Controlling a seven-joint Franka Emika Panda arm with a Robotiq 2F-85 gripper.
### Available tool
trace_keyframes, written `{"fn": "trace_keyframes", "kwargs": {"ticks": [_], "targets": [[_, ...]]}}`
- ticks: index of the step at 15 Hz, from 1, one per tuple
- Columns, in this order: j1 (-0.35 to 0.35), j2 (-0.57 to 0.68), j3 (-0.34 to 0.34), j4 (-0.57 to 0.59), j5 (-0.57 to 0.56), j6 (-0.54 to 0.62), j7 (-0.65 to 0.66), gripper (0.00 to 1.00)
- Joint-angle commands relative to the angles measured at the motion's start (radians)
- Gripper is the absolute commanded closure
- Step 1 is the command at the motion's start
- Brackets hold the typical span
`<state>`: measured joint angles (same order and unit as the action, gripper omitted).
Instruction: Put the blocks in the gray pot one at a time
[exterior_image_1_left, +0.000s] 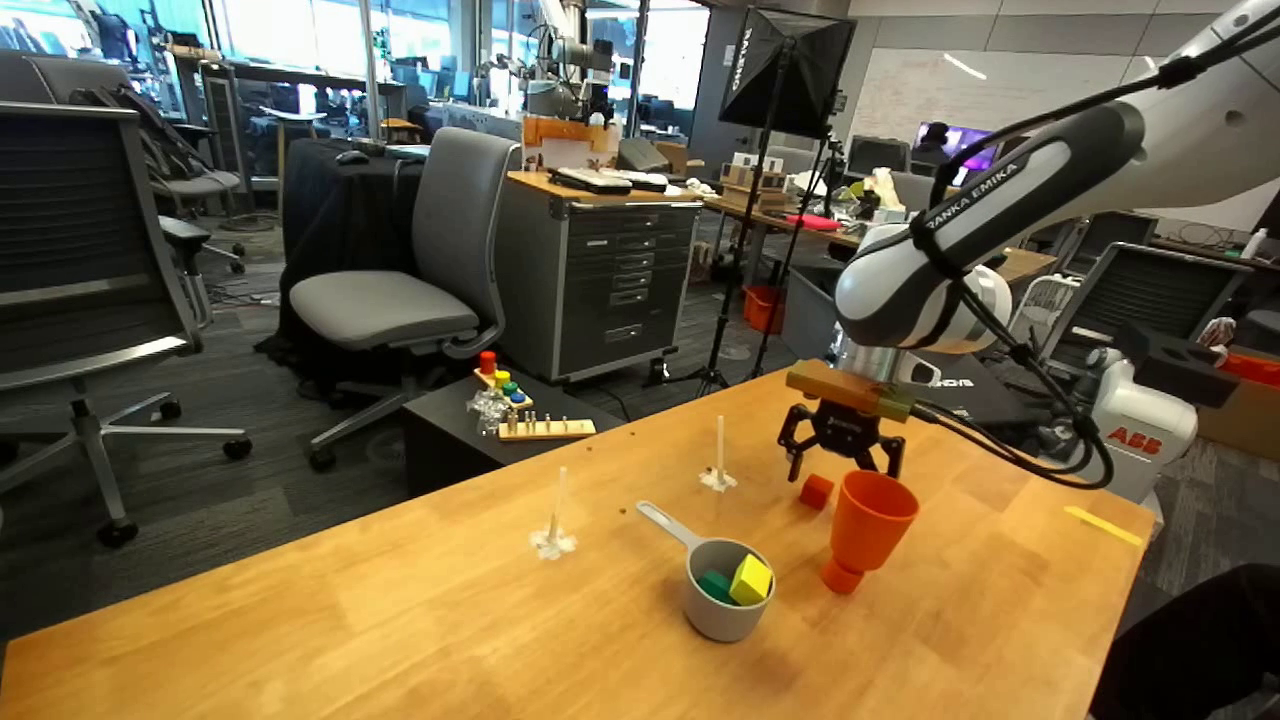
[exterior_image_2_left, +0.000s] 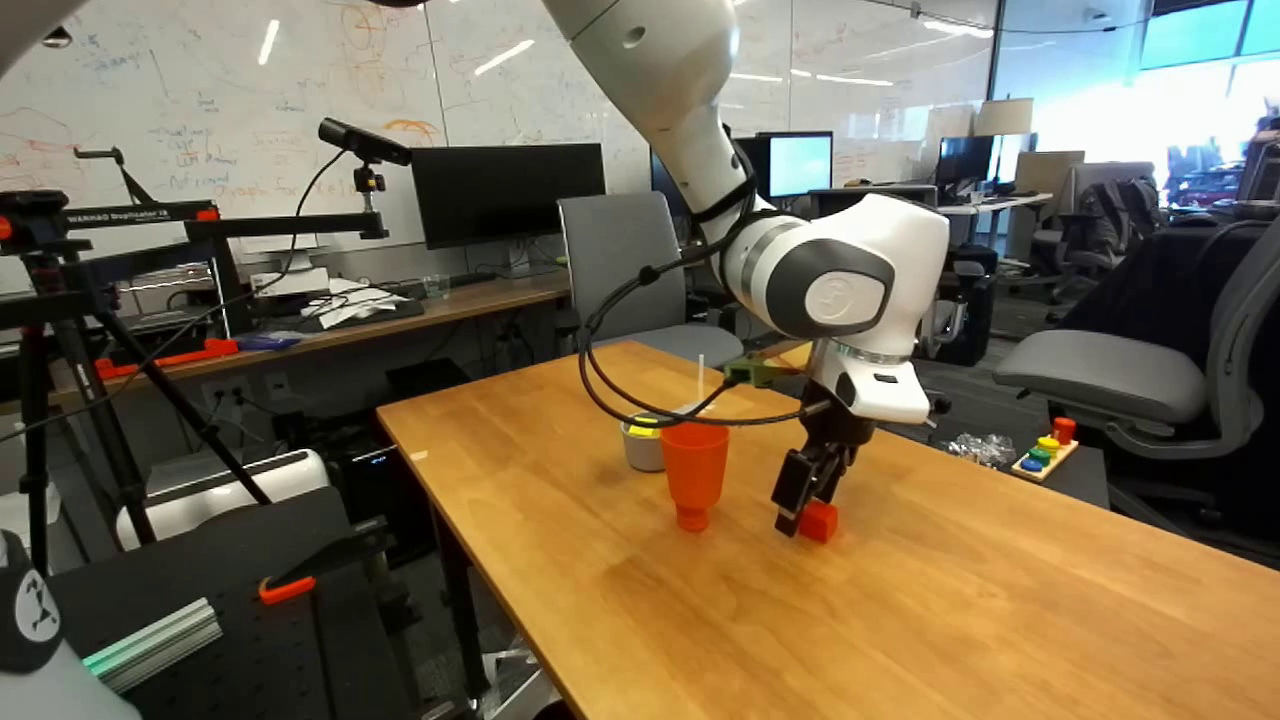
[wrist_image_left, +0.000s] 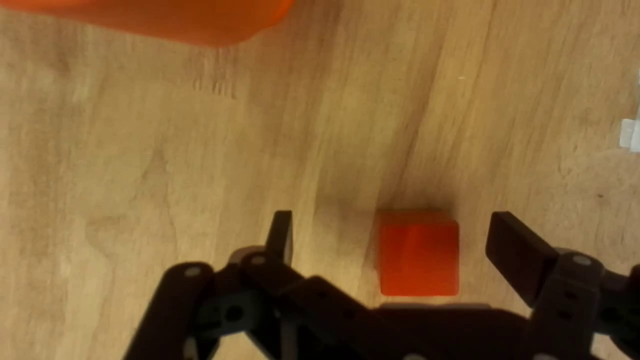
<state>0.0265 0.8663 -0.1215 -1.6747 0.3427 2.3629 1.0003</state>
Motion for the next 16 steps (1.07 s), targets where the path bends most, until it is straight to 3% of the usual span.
{"fn": "trace_keyframes", "kwargs": {"ticks": [1, 3, 4, 6, 13, 14, 16], "targets": [[-0.004, -0.067, 0.009, -0.082, -0.008, -0.005, 0.006, 0.0], [-0.006, -0.07, 0.005, -0.086, -0.016, -0.004, -0.004, 0.01], [-0.003, -0.071, 0.001, -0.088, -0.027, -0.001, -0.012, 0.26], [-0.005, -0.071, -0.002, -0.084, -0.042, 0.006, -0.023, 0.26], [-0.02, -0.058, -0.003, -0.069, -0.082, 0.013, -0.083, 0.81], [-0.024, -0.074, -0.002, -0.076, -0.079, 0.015, -0.095, 0.87], [-0.034, -0.131, 0.013, -0.11, -0.063, 0.027, -0.135, 0.87]]}}
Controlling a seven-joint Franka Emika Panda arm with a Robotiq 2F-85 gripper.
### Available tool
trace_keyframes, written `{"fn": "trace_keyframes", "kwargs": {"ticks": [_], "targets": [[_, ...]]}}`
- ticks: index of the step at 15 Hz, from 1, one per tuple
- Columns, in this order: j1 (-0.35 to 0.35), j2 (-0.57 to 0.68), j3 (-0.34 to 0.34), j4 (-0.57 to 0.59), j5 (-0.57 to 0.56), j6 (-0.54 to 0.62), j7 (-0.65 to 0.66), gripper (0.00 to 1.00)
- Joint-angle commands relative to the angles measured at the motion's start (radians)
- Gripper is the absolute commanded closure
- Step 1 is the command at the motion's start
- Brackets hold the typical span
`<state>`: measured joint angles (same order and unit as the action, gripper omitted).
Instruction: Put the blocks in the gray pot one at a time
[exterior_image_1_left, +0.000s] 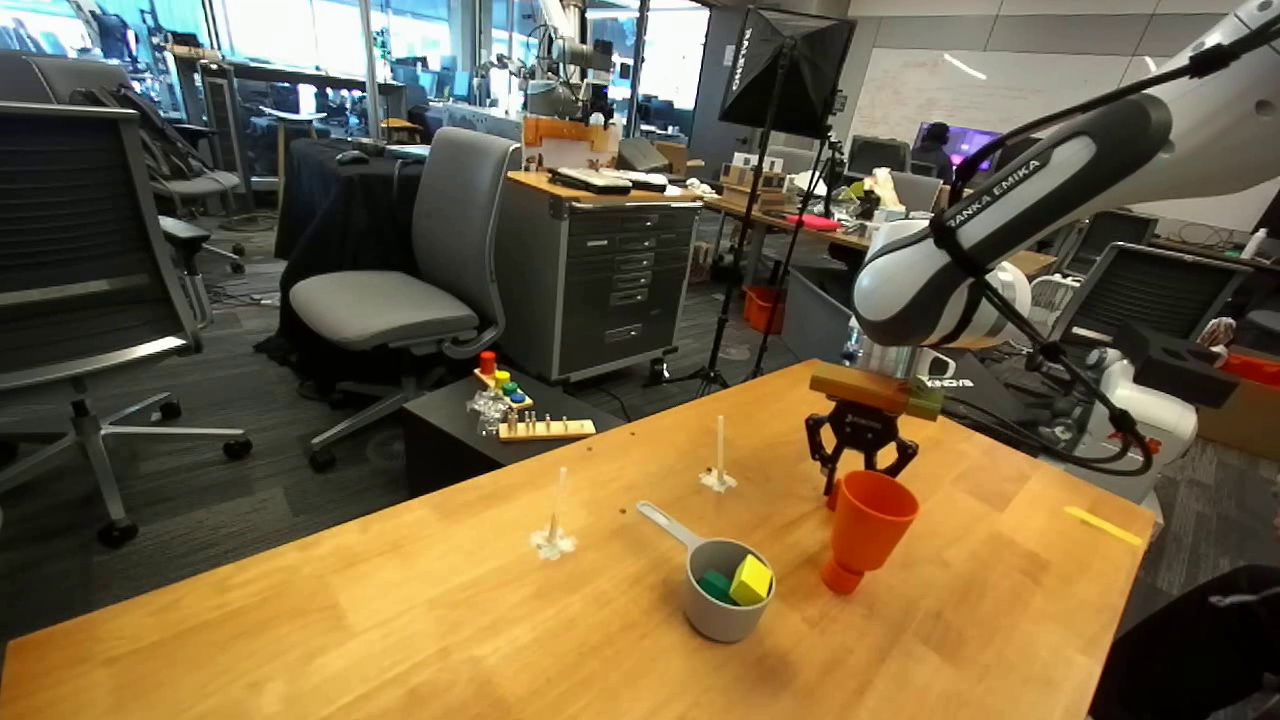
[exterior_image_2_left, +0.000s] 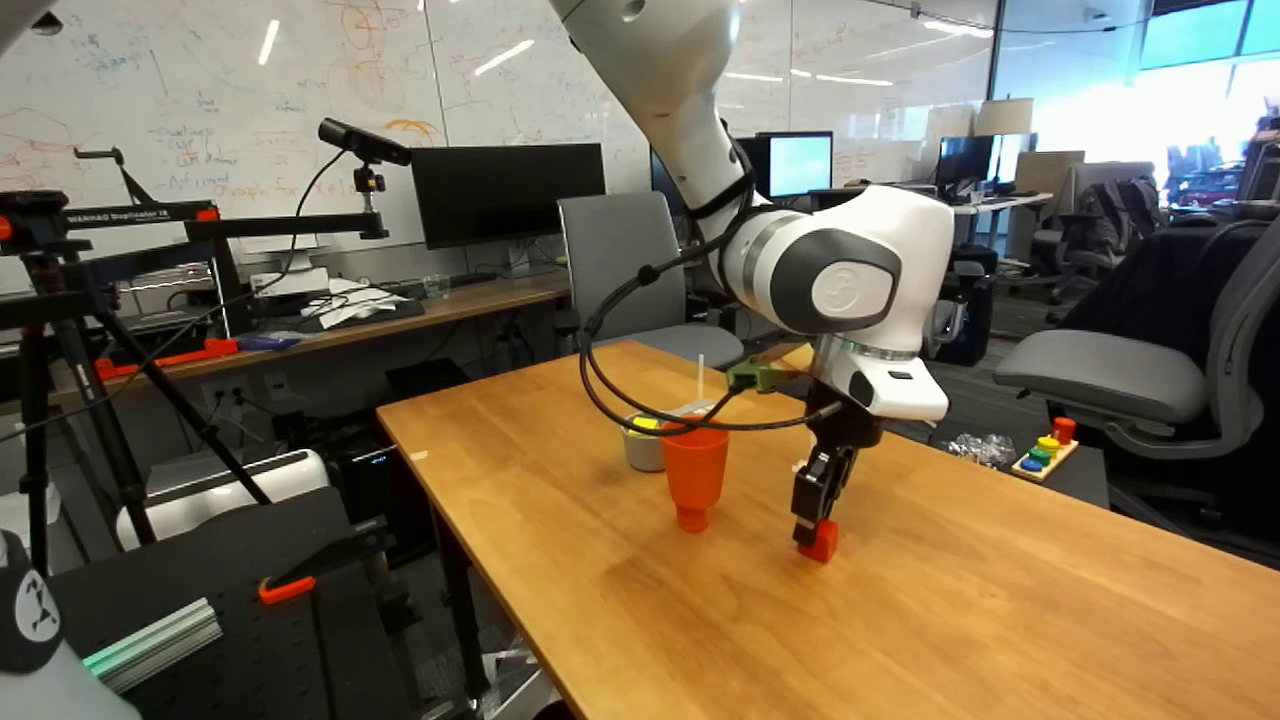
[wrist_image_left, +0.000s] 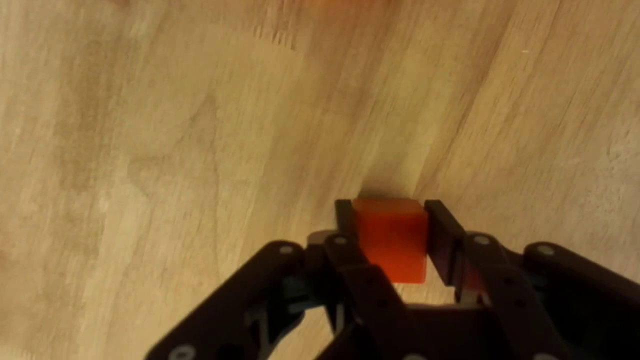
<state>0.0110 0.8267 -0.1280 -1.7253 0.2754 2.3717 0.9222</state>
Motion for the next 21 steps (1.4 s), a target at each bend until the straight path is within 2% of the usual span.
{"fn": "trace_keyframes", "kwargs": {"ticks": [1, 5, 8, 10, 12, 21], "targets": [[-0.011, -0.131, 0.023, -0.083, 0.002, 0.032, -0.074, 0.87], [0.032, -0.279, 0.059, -0.136, -0.004, 0.044, -0.142, 0.87], [0.02, -0.316, 0.143, -0.103, 0.06, -0.02, -0.215, 0.87], [0.014, -0.3, 0.194, -0.073, 0.115, -0.075, -0.27, 0.87], [0.03, -0.272, 0.217, -0.052, 0.142, -0.124, -0.298, 0.87], [0.135, -0.108, 0.223, 0.046, 0.1, -0.239, -0.285, 0.87]]}}
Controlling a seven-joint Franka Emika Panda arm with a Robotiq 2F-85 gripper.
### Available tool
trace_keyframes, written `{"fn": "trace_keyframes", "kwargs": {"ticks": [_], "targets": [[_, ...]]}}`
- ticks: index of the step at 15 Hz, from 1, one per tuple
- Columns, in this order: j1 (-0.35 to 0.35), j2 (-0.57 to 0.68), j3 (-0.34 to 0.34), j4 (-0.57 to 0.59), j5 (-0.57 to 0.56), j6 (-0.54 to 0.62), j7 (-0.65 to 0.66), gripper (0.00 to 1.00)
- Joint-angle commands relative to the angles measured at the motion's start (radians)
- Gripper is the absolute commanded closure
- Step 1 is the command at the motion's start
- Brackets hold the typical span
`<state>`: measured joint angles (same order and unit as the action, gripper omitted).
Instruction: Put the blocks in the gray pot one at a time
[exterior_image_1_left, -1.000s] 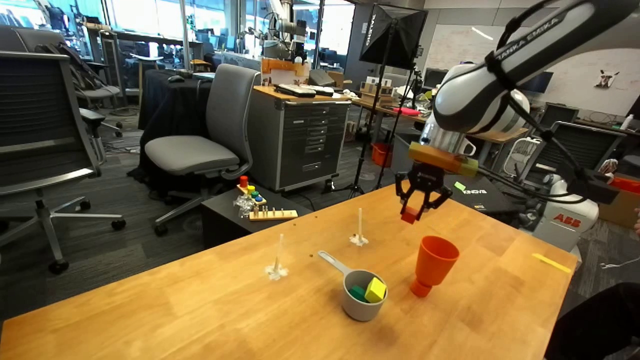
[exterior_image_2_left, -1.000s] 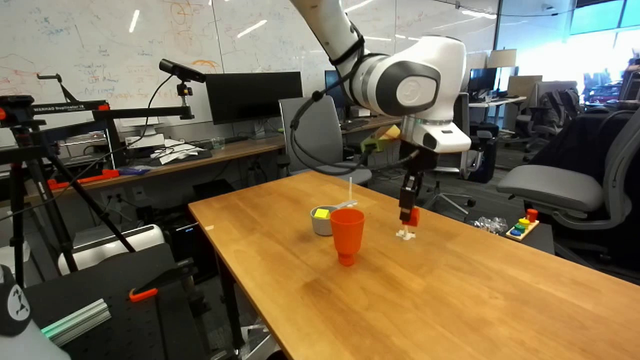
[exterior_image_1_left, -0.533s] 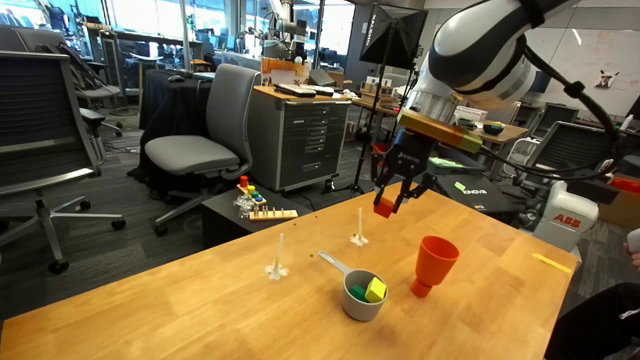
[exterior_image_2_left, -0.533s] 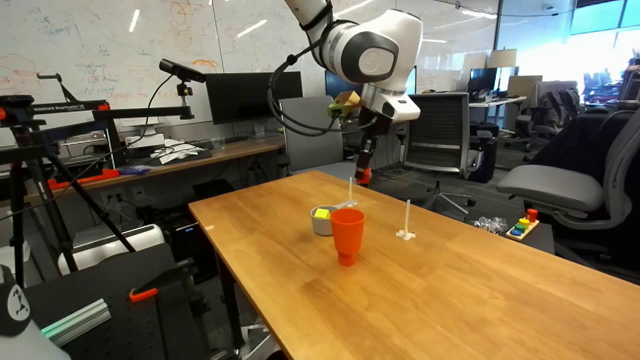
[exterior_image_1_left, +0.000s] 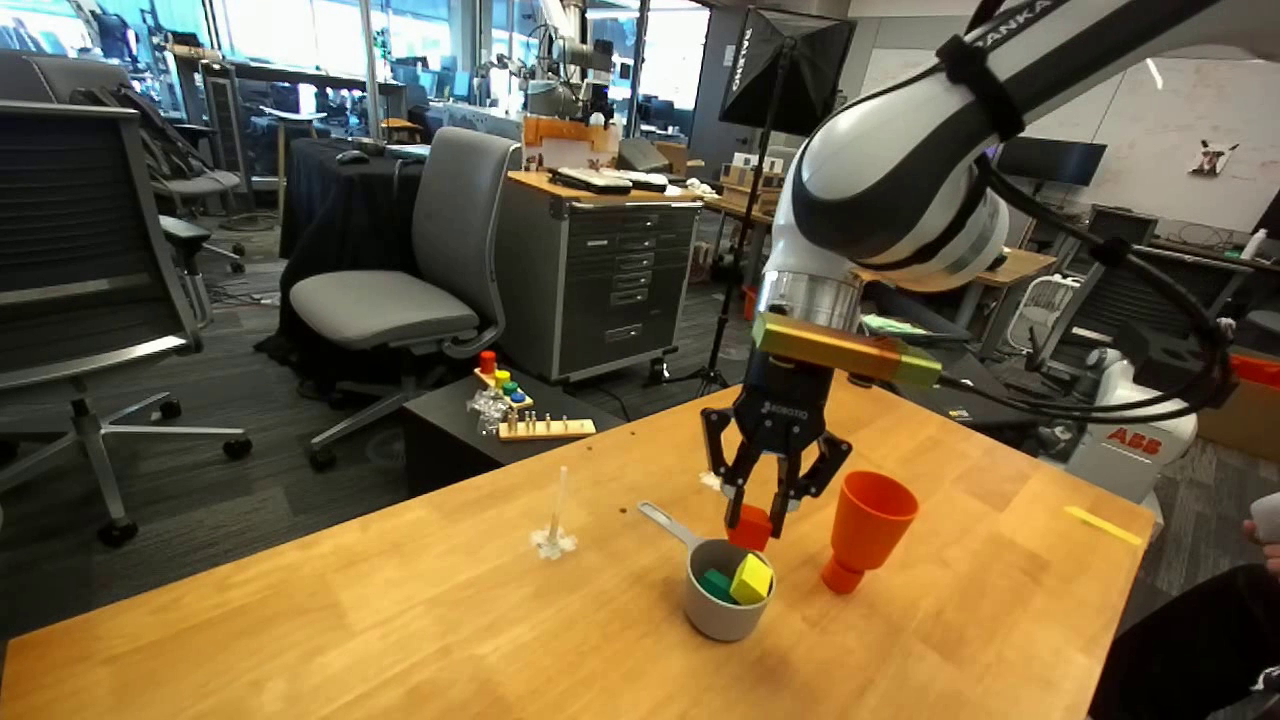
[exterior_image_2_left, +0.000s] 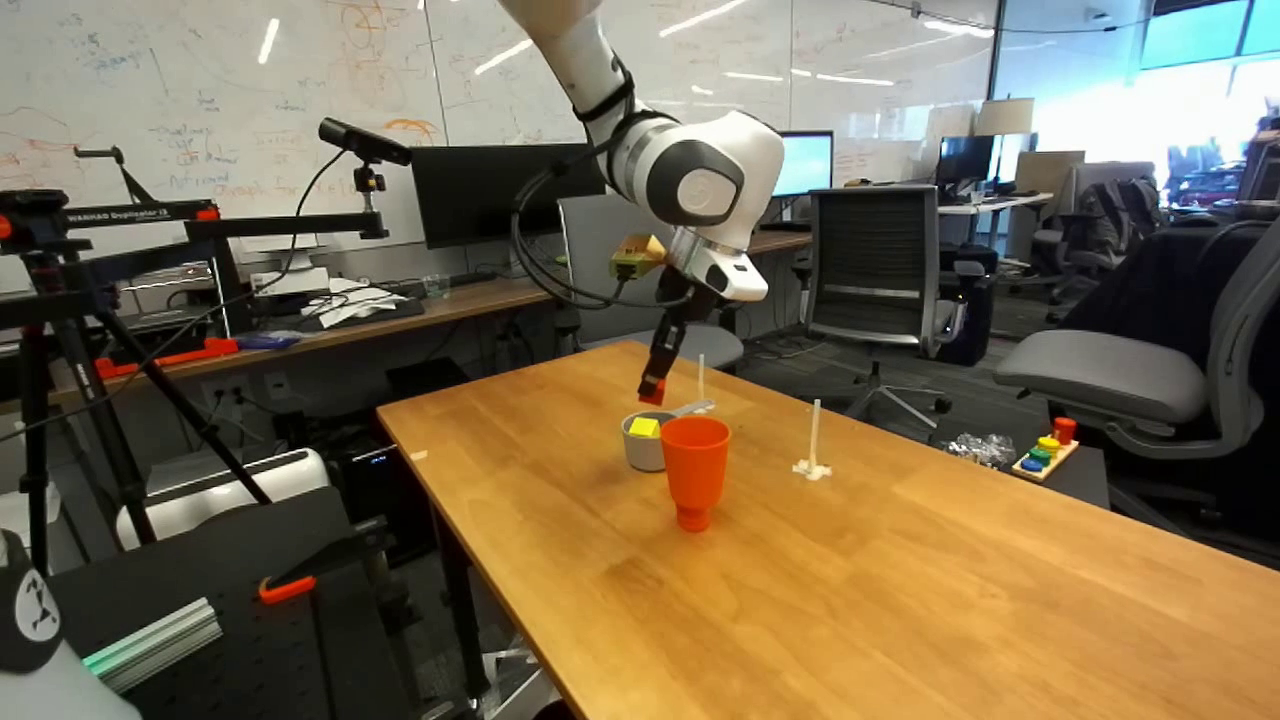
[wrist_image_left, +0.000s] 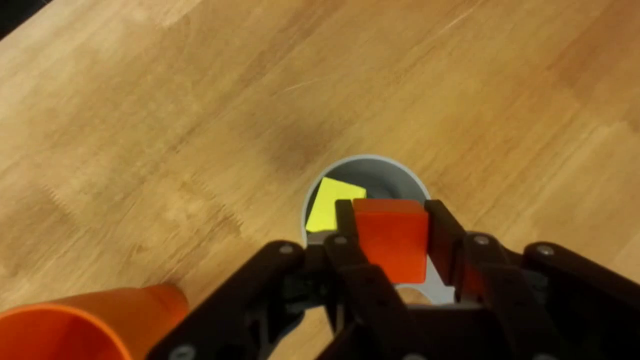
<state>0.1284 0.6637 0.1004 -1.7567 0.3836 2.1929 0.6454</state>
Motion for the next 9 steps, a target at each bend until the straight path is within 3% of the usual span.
{"fn": "trace_keyframes", "kwargs": {"ticks": [1, 2, 3, 8, 9], "targets": [[0.024, 0.072, -0.007, 0.095, -0.013, -0.076, -0.007, 0.87], [0.033, 0.085, -0.013, 0.106, -0.023, -0.081, -0.001, 0.37], [0.039, 0.097, -0.016, 0.117, -0.038, -0.096, -0.006, 0.36], [0.058, 0.096, -0.036, 0.131, -0.11, -0.115, -0.011, 0.0], [0.055, 0.087, -0.036, 0.127, -0.115, -0.124, -0.015, 0.0]]}}
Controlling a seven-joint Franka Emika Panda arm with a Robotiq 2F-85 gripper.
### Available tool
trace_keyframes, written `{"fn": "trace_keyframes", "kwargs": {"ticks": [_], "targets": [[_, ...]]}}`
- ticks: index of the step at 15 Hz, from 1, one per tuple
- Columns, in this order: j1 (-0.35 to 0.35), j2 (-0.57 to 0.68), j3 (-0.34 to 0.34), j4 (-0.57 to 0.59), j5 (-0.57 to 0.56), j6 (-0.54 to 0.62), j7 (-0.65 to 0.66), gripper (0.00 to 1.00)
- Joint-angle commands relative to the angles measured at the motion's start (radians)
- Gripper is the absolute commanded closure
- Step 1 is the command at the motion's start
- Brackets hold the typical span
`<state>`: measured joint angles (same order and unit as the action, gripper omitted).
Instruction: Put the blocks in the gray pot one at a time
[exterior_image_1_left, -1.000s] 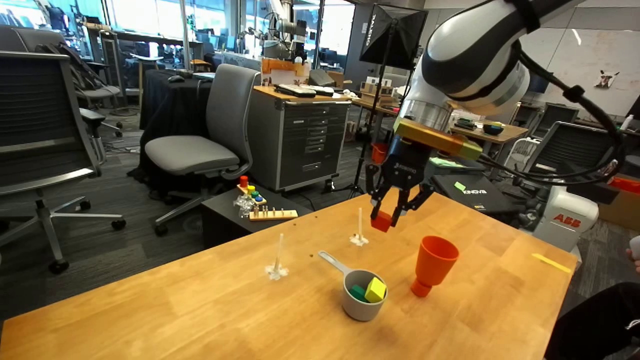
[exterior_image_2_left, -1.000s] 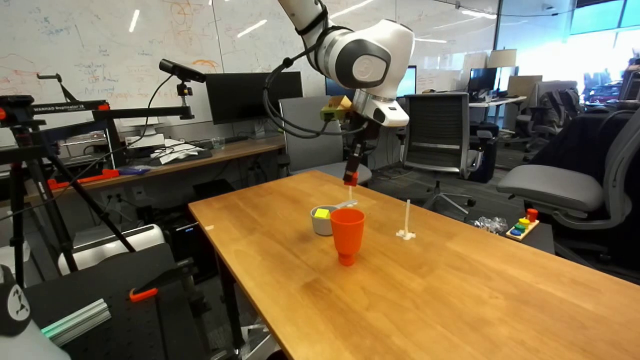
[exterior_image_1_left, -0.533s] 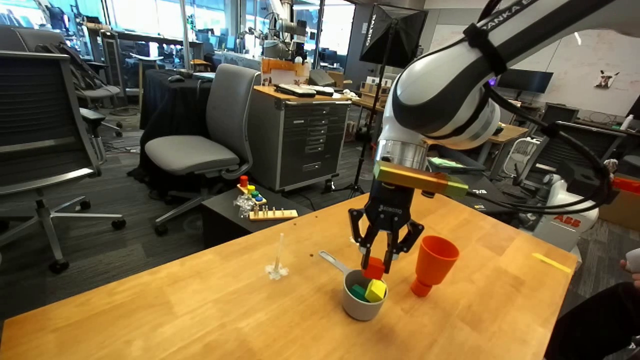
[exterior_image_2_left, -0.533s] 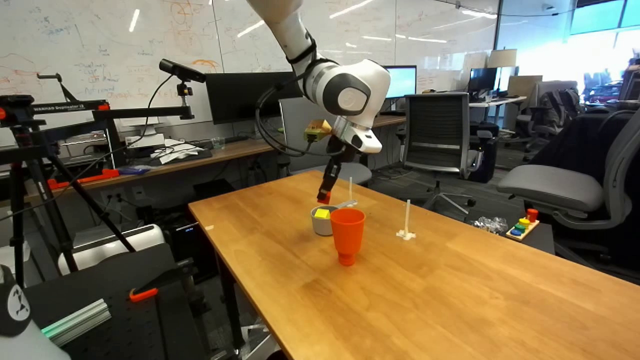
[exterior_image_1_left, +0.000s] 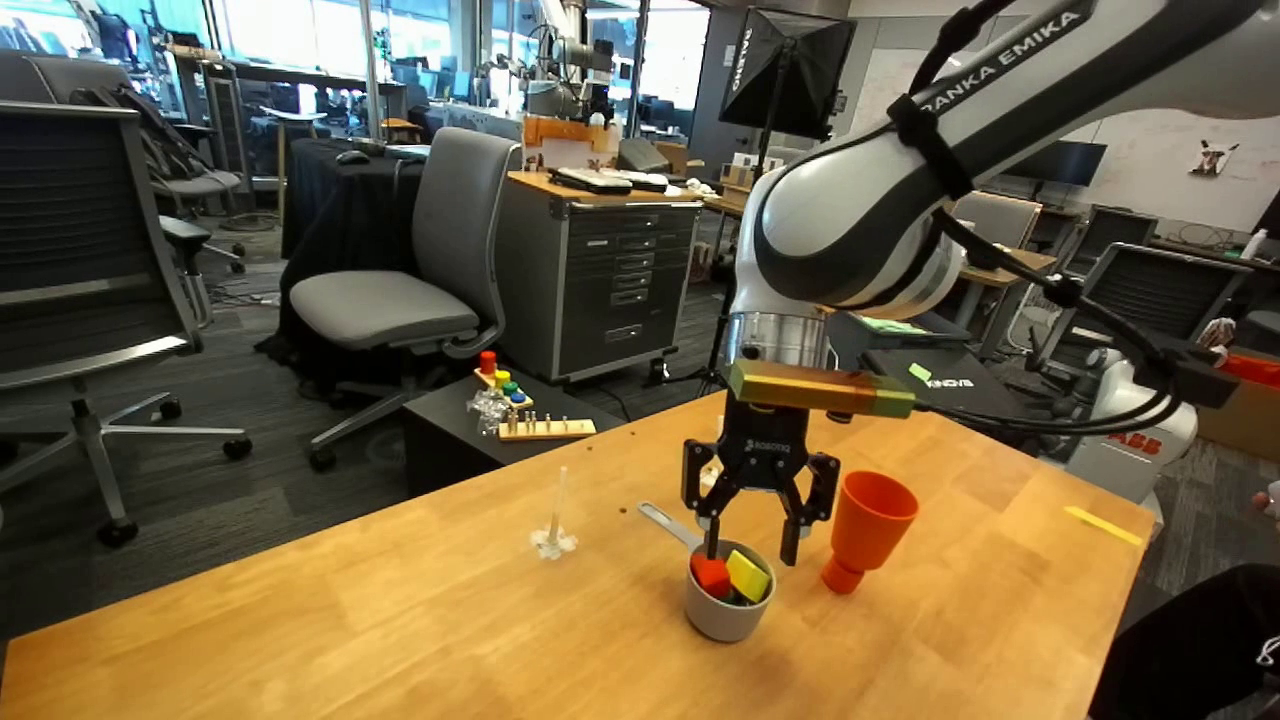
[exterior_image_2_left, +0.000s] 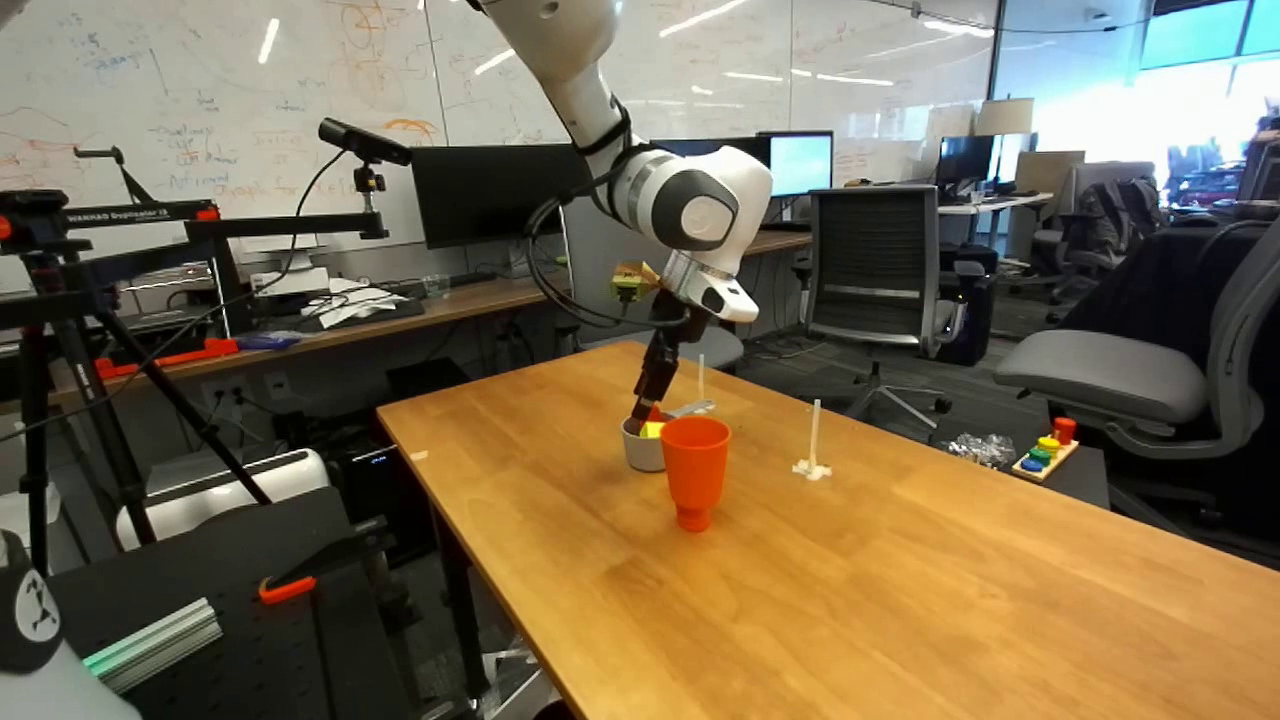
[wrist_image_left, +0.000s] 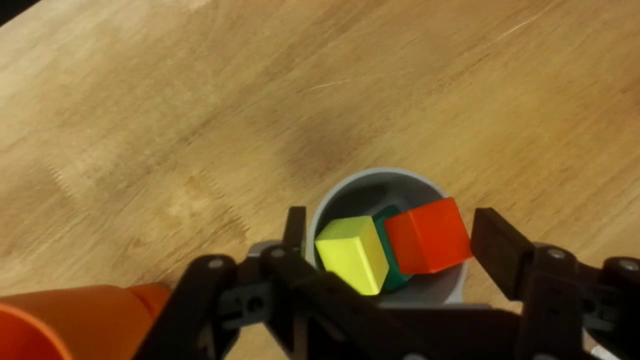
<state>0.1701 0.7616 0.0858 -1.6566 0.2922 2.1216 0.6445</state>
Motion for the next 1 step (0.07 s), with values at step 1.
{"fn": "trace_keyframes", "kwargs": {"ticks": [1], "targets": [[0.01, 0.0, -0.013, 0.007, 0.002, -0.01, -0.005, 0.09]]}}
